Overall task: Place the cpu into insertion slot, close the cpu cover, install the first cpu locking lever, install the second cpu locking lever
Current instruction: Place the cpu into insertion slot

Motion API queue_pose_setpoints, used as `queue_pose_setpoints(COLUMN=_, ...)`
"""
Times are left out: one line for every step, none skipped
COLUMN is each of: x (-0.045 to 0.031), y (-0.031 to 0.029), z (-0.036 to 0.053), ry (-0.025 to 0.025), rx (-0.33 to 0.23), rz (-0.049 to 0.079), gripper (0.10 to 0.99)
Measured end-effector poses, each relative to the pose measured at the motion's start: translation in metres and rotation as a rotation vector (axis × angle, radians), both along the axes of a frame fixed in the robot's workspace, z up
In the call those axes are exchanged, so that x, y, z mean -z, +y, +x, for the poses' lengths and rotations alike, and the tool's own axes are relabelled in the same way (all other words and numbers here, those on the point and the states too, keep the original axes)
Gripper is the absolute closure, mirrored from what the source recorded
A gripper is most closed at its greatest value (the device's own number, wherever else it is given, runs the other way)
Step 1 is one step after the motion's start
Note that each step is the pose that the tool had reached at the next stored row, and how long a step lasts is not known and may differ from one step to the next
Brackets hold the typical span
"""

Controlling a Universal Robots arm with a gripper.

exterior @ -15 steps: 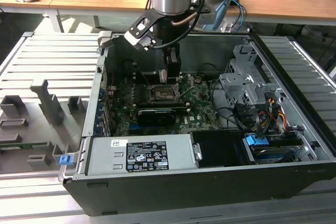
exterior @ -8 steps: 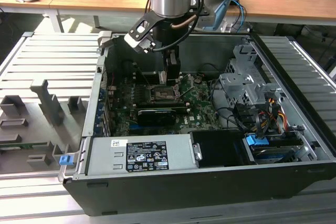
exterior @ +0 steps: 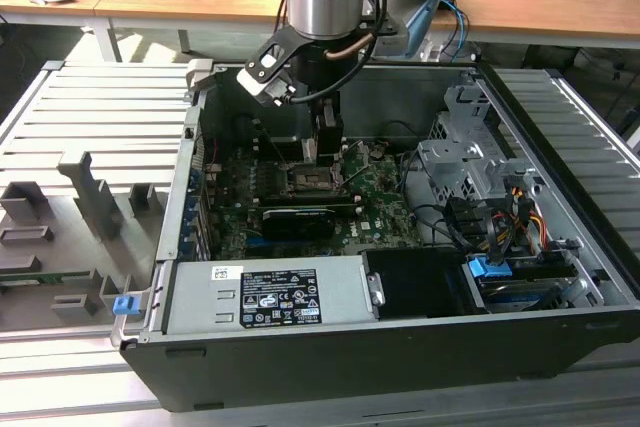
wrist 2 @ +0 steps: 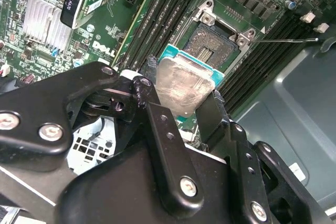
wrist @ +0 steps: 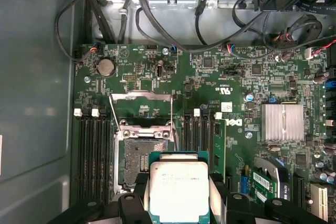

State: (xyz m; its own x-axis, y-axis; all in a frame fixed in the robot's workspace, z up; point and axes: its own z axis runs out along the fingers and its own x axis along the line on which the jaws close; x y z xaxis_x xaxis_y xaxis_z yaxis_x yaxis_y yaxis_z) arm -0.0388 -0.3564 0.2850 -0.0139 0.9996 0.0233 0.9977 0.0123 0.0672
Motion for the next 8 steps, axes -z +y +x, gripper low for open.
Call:
queue_pose_setpoints(x=0.0001, y=0.0000, z=0.0000, ry=0.0000, rx=0.000, rz=0.000, gripper=0.545)
queue_pose_setpoints(x=0.0001, y=0.0000, z=0.0000, ry=0.0001, rx=0.000, rz=0.000, gripper=0.545)
queue_pose_setpoints(x=0.0001, y=0.0000, z=0.0000, ry=0.0001, rx=0.000, rz=0.000, gripper=0.545)
queue_pose_setpoints(x=0.0002, y=0.0000, z=0.0000, ry=0.0003, rx=0.000, rz=0.000, gripper=0.545)
queue_pose_setpoints(x=0.0004, y=0.0000, z=0.0000, ry=0.0007, rx=0.000, rz=0.000, gripper=0.545)
queue_pose_setpoints(x=0.0012, y=0.0000, z=0.0000, ry=0.0015, rx=0.000, rz=0.000, gripper=0.545)
queue_pose_setpoints(x=0.0022, y=0.0000, z=-0.0006, ry=0.0028, rx=0.000, rz=0.000, gripper=0.545)
queue_pose_setpoints(x=0.0033, y=0.0000, z=-0.0012, ry=0.0028, rx=0.000, rz=0.000, gripper=0.545)
